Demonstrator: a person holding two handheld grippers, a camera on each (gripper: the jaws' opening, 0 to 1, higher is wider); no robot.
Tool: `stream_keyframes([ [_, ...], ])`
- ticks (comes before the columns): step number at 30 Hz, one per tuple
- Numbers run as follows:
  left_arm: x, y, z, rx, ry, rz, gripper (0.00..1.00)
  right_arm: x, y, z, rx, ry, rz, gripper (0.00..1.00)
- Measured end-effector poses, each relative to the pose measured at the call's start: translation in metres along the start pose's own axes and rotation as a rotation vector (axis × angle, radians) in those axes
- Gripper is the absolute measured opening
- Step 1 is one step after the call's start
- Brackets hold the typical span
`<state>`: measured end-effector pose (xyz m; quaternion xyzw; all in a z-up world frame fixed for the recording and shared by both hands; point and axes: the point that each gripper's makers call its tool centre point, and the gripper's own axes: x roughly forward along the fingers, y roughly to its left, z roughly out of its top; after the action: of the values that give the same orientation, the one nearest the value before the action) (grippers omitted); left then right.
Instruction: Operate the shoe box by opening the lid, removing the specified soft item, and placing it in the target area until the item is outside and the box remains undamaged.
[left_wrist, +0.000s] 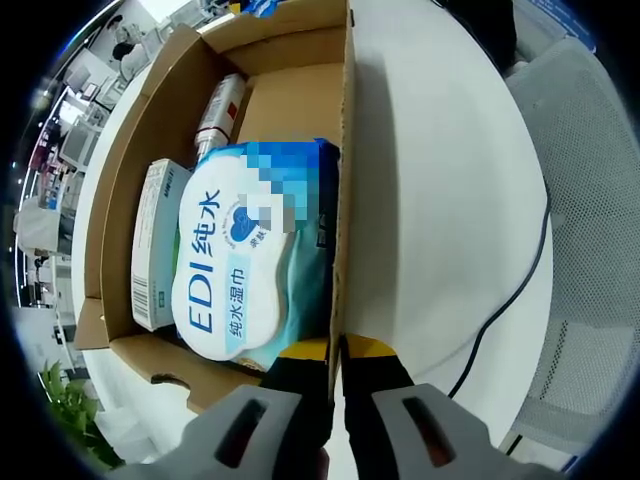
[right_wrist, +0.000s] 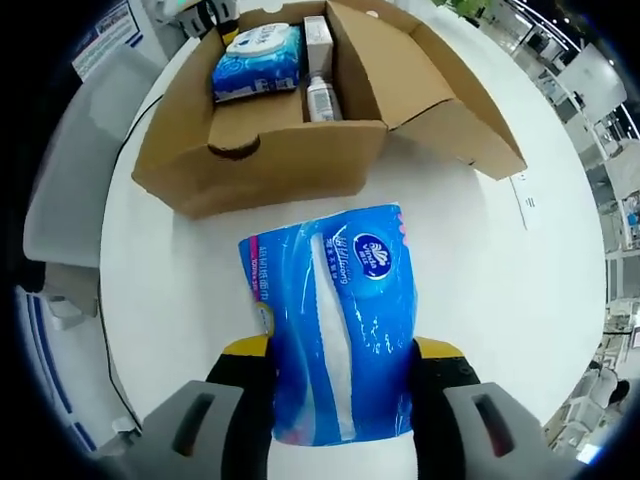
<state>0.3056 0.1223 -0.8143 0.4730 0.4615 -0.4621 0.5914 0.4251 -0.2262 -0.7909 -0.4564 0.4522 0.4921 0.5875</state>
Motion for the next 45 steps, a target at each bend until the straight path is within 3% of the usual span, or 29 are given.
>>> stream_keyframes([
  [4, 0.000, 0.000, 0.000, -0.002, -0.001, 0.003, 0.02, 0.004, -0.007, -0.003, 0.025, -0.011, 0.001, 0.51],
  [25, 0.000, 0.000, 0.000, -0.002, -0.001, 0.003, 0.02, 0.010, 0.002, -0.005, 0.046, -0.002, 0.017, 0.54],
  [28, 0.000, 0.000, 0.000, -0.002, 0.000, 0.003, 0.02, 0.010, 0.005, -0.004, 0.085, 0.001, 0.031, 0.54],
  [40, 0.001, 0.000, 0.000, 0.000, 0.001, 0.000, 0.02, 0.009, 0.007, -0.003, 0.080, 0.013, 0.030, 0.57],
  [43, 0.000, 0.000, 0.001, 0.002, 0.002, -0.001, 0.02, 0.007, 0.010, -0.005, 0.015, 0.018, 0.011, 0.62],
  [45, 0.000, -0.001, 0.001, 0.002, 0.002, -0.002, 0.01, 0.004, 0.010, -0.004, 0.028, 0.012, -0.005, 0.63],
])
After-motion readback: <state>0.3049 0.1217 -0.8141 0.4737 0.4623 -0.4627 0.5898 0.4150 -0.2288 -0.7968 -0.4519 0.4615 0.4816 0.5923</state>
